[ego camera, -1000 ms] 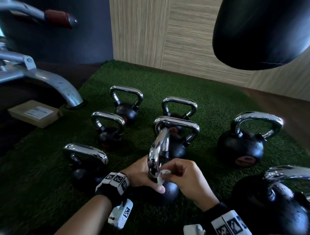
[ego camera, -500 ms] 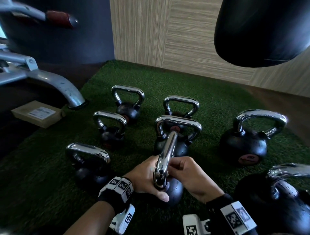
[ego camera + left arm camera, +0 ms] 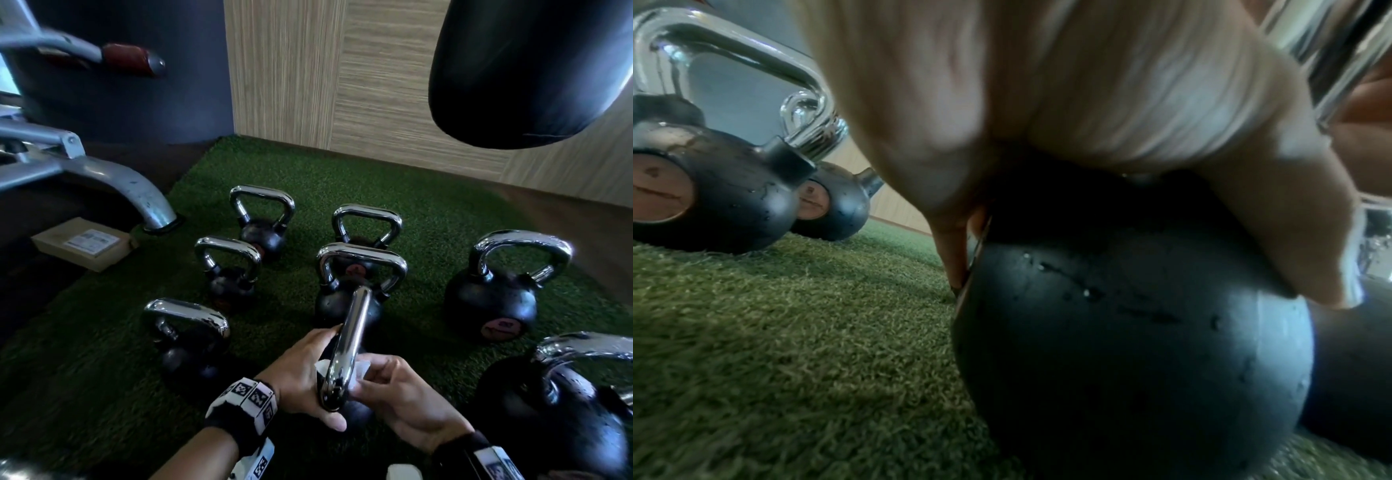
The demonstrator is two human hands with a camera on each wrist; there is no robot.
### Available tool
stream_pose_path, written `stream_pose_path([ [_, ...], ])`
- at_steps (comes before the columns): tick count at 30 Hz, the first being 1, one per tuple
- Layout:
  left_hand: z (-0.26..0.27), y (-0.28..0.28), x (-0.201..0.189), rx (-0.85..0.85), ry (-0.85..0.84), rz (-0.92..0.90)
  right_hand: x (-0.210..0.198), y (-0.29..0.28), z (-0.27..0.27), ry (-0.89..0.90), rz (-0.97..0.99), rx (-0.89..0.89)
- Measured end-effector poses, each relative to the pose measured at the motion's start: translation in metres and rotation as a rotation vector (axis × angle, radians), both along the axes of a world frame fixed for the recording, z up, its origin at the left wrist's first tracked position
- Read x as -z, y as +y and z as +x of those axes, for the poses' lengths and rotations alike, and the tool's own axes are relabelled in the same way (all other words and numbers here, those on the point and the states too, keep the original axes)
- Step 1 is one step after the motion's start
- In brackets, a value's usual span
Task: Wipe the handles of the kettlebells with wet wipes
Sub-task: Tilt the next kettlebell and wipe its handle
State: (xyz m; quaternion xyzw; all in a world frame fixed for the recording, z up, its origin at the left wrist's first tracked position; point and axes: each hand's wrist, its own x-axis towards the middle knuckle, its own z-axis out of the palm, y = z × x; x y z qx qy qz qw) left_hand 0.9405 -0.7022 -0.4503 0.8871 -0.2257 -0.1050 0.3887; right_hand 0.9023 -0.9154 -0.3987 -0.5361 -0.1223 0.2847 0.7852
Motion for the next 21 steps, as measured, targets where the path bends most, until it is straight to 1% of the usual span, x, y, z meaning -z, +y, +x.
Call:
stream_pose_path([
  [5,0.002,-0.003,-0.002,0.046,-0.049,-0.006,-0.003,0.013,0.009,0.083,0.143,0.147],
  [9,0.0,-0.001,0.002,0.012,-0.032,-0.036,0.001,0.011,0.006,0.095,0.133,0.115],
  [11,0.001,-0.002,0.001,0.025,-0.034,-0.027,0.001,0.012,0.007,0.073,0.136,0.132],
  [14,0.002,-0.004,-0.001,0.073,-0.118,0.014,-0.001,0.019,0.017,0.008,0.139,0.289],
  [16,0.001,-0.004,-0.001,0.042,-0.12,-0.036,-0.001,0.021,0.024,-0.022,0.159,0.393],
  [18,0.001,-0.004,0.0,0.027,-0.108,-0.067,0.001,0.021,0.025,-0.057,0.132,0.443],
  [21,0.002,-0.003,0.002,0.02,-0.072,-0.092,0.003,0.019,0.021,-0.153,-0.034,0.534],
])
